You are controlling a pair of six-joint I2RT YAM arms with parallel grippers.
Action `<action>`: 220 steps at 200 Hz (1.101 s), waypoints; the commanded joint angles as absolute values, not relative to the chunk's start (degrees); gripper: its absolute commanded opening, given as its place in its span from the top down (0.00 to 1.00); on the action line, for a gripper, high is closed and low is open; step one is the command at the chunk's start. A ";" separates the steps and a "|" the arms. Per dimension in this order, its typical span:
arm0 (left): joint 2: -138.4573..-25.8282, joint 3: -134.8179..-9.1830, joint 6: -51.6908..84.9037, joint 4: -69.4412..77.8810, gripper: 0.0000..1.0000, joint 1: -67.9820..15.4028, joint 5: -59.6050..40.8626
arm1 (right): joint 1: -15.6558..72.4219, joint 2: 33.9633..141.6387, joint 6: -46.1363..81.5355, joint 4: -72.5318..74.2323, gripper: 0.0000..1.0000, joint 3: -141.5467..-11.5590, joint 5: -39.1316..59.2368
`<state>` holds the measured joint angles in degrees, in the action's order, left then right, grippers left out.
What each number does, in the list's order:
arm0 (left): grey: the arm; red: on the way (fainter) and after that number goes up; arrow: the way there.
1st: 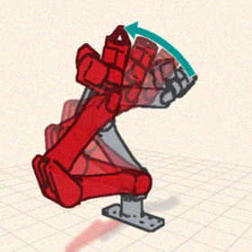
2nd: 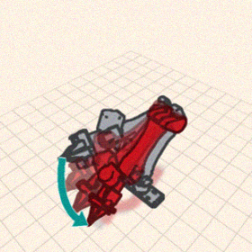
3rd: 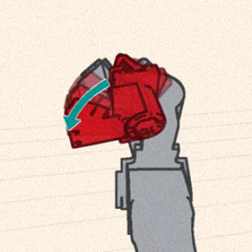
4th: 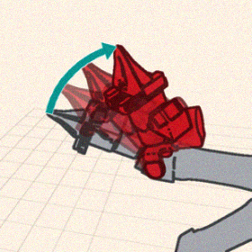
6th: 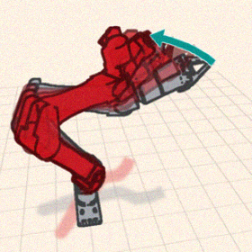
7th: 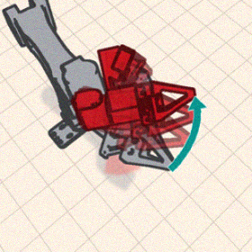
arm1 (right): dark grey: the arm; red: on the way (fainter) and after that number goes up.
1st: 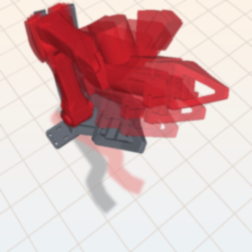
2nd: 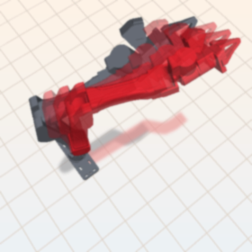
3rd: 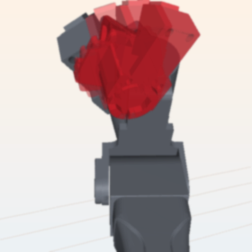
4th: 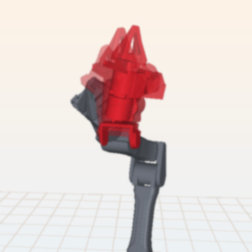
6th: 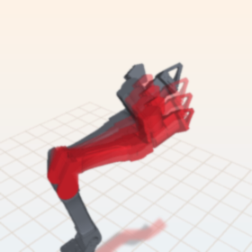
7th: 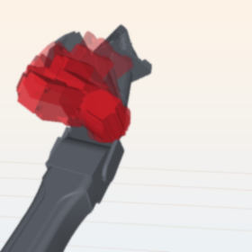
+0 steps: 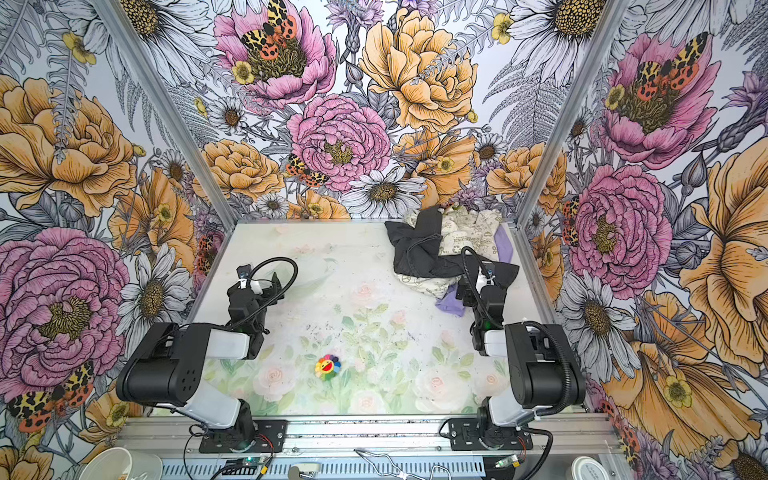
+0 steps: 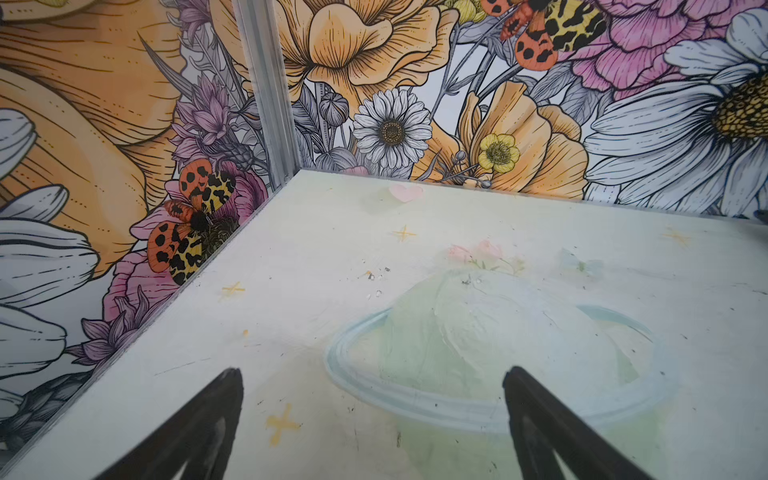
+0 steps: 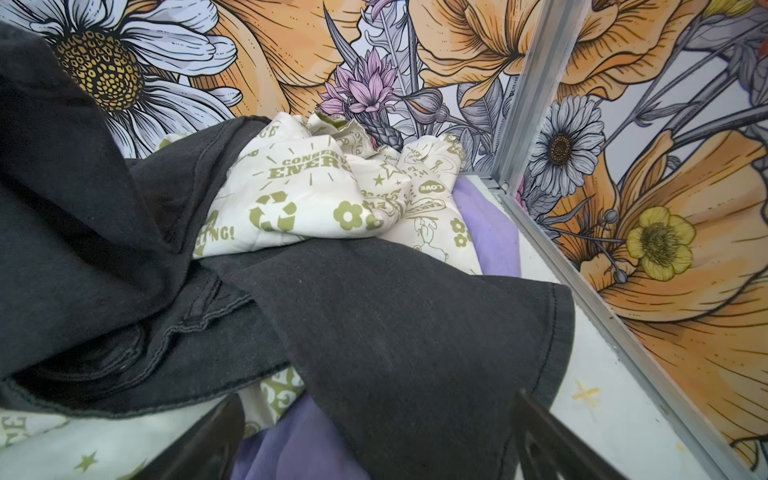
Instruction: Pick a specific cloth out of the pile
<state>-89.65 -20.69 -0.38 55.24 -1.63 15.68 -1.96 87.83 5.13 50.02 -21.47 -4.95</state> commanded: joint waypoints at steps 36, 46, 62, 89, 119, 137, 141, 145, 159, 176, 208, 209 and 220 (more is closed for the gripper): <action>-89.03 -21.01 0.00 55.25 0.01 -1.23 13.70 | -1.89 88.07 5.98 51.30 0.01 -21.71 -6.14; -89.03 -21.07 0.00 55.25 0.01 -1.19 13.70 | -1.90 88.07 6.00 51.31 0.00 -21.78 -6.15; -89.02 -21.07 0.00 55.23 0.01 -1.23 13.71 | -1.88 88.08 6.00 51.26 0.01 -21.71 -6.13; -89.02 -21.09 0.00 55.14 0.01 -1.21 13.55 | -1.87 88.15 5.98 51.08 0.00 -21.86 -6.15; -89.03 -21.09 -0.01 55.19 0.01 -1.23 13.59 | -1.86 88.06 5.98 51.09 0.01 -21.89 -6.22; -88.99 -21.09 0.00 55.10 0.01 -1.13 13.52 | -1.79 88.07 5.89 51.04 0.01 -21.91 -6.33; -88.98 -21.09 0.10 55.07 0.01 -1.14 13.53 | -1.80 88.02 5.89 51.02 0.00 -21.93 -6.34; -89.01 -21.09 0.01 55.02 0.01 -1.16 13.49 | -1.79 88.05 5.89 50.99 0.01 -21.89 -6.38; -89.03 -21.07 0.04 55.09 0.01 -1.19 13.50 | -1.67 88.07 5.86 50.98 0.01 -21.93 -6.58; -89.03 -21.14 0.05 55.04 0.01 -1.14 13.49 | -1.53 88.07 5.85 50.99 0.01 -21.89 -6.74; -89.03 -21.09 0.02 55.04 0.01 -1.14 13.48 | -1.44 88.13 5.78 50.98 0.00 -21.95 -7.01; -89.03 -21.09 0.01 55.03 0.01 -1.19 13.46 | -1.38 88.05 5.79 51.02 0.00 -21.96 -7.02; -89.03 -21.09 0.04 55.16 0.01 -1.17 13.47 | -1.34 88.07 5.67 51.04 0.01 -21.90 -7.13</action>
<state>-89.65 -20.69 -0.38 54.61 -1.58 14.90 -1.78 87.83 5.13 50.02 -21.47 -6.04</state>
